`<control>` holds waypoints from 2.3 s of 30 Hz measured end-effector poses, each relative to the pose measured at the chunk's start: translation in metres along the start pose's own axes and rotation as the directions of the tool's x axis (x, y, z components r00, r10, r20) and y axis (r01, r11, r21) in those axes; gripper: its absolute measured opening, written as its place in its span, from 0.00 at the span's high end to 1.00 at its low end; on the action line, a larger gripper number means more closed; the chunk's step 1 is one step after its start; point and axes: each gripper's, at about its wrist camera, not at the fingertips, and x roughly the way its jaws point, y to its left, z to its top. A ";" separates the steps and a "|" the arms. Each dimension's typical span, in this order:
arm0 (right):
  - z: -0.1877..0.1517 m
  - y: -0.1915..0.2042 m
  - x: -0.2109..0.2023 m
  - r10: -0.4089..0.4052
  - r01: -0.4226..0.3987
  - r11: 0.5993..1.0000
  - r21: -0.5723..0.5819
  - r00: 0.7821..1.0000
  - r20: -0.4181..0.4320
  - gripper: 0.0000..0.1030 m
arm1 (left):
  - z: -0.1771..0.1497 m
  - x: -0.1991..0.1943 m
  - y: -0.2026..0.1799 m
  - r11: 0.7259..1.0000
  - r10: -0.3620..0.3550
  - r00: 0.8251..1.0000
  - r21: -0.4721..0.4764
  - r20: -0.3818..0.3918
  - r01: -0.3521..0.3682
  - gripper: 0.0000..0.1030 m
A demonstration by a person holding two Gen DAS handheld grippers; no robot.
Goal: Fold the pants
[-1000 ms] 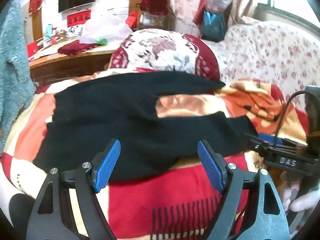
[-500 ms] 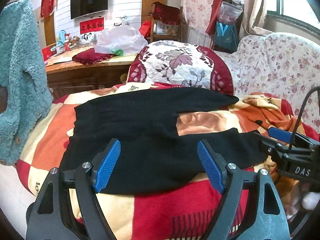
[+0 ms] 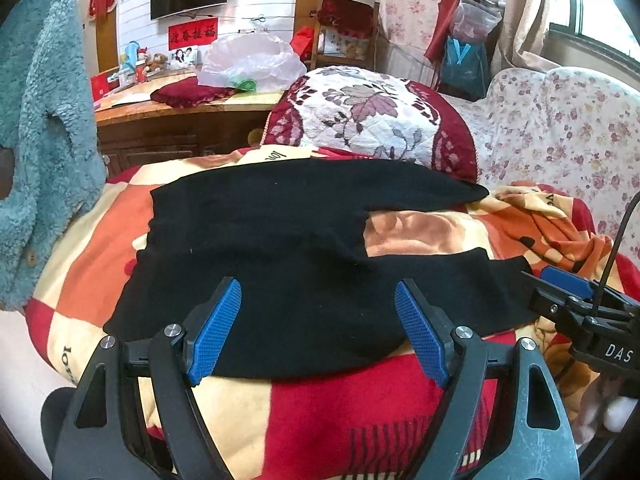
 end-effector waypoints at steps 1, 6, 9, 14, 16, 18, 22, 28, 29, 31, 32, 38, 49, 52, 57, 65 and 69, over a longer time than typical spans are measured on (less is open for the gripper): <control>0.000 0.001 0.001 0.003 -0.003 1.000 0.001 1.000 -0.003 0.18 | -0.001 0.001 0.001 1.000 0.002 1.000 -0.002 0.001 -0.002 0.22; -0.003 0.002 0.008 -0.003 0.002 1.000 -0.006 1.000 -0.025 0.18 | -0.002 0.004 0.006 1.000 0.000 1.000 -0.015 -0.006 -0.001 0.22; -0.004 0.002 0.011 -0.006 0.006 1.000 -0.001 1.000 -0.030 0.18 | -0.003 0.006 0.008 1.000 0.004 1.000 -0.018 -0.011 -0.004 0.22; -0.007 -0.006 0.016 0.008 -0.006 1.000 0.029 0.998 -0.057 0.18 | -0.009 0.012 0.021 0.999 0.005 0.999 -0.044 -0.033 -0.006 0.22; -0.009 -0.007 0.017 0.003 -0.001 1.000 0.026 0.998 -0.059 0.18 | -0.014 0.014 0.030 0.998 0.011 0.999 -0.062 -0.049 -0.014 0.22; -0.011 -0.007 0.019 -0.008 0.009 1.000 0.016 0.998 -0.065 0.18 | -0.019 0.015 0.042 0.996 0.021 0.997 -0.088 -0.069 -0.027 0.22; -0.017 -0.012 0.023 -0.010 0.010 1.000 0.007 0.997 -0.082 0.18 | -0.032 0.019 0.077 0.980 0.044 0.993 -0.188 -0.113 -0.065 0.22; -0.045 -0.034 0.040 0.024 -0.008 0.995 0.102 0.987 -0.159 0.18 | -0.055 0.028 0.120 0.933 0.030 0.981 -0.347 -0.193 -0.097 0.22; -0.050 -0.038 0.042 0.020 -0.001 0.994 0.110 0.985 -0.172 0.18 | -0.059 0.031 0.126 0.921 0.020 0.977 -0.377 -0.211 -0.100 0.22; -0.054 -0.045 0.045 0.013 0.010 0.992 0.123 0.983 -0.183 0.18 | -0.066 0.037 0.137 0.890 -0.013 0.971 -0.444 -0.239 -0.098 0.22; -0.056 -0.051 0.046 0.014 0.012 0.990 0.142 0.983 -0.183 0.18 | -0.068 0.040 0.140 0.877 -0.024 0.969 -0.470 -0.246 -0.098 0.22; -0.059 -0.074 0.050 0.053 -0.009 0.971 0.239 0.982 -0.179 0.18 | -0.069 0.043 0.152 0.844 -0.024 0.981 -0.529 -0.195 -0.084 0.22; -0.061 -0.095 0.059 0.102 -0.054 0.942 0.331 0.987 -0.128 0.18 | -0.047 0.071 0.152 0.817 -0.015 0.987 -0.572 -0.158 -0.079 0.22; -0.060 -0.103 0.063 0.120 -0.075 0.924 0.374 0.988 -0.099 0.18 | -0.043 0.076 0.149 0.818 -0.010 0.988 -0.570 -0.154 -0.080 0.22; -0.055 -0.116 0.070 0.152 -0.127 0.890 0.438 0.988 -0.021 0.17 | -0.034 0.085 0.148 0.839 -0.050 0.986 -0.542 -0.158 -0.045 0.26; -0.052 -0.136 0.066 0.151 -0.132 0.871 0.473 0.988 -0.003 0.79 | -0.023 0.074 0.150 0.850 -0.091 0.986 -0.526 -0.138 0.005 0.88; -0.042 -0.126 0.050 0.158 -0.152 0.900 0.408 0.987 0.021 0.84 | -0.013 0.052 0.145 0.884 -0.110 0.989 -0.464 -0.099 0.052 0.89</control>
